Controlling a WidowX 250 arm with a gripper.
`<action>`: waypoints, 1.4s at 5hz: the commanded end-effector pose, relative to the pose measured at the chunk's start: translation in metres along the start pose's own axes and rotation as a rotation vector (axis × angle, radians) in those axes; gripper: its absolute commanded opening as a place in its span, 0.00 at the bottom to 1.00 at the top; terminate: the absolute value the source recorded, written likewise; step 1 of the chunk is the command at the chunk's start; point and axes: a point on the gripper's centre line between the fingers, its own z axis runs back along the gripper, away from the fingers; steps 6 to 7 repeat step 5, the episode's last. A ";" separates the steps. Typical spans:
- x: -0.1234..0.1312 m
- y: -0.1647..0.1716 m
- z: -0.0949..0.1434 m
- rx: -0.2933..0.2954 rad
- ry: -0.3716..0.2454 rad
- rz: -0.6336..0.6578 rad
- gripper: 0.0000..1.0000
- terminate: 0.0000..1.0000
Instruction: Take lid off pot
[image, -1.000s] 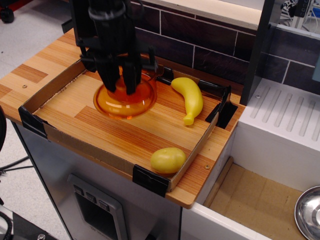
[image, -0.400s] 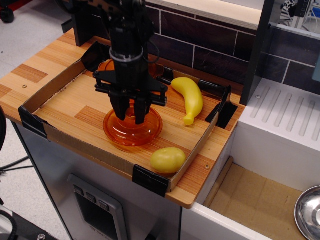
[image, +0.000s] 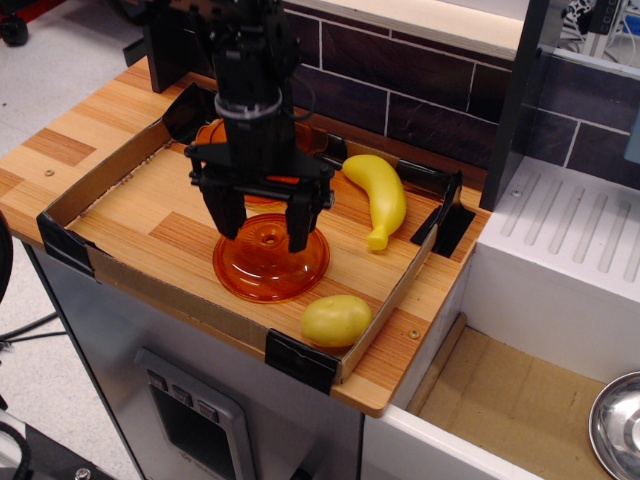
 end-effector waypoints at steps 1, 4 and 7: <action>0.010 -0.002 0.058 -0.055 -0.040 0.005 1.00 0.00; 0.015 -0.004 0.100 -0.068 -0.011 0.038 1.00 0.00; 0.015 -0.004 0.100 -0.068 -0.011 0.038 1.00 1.00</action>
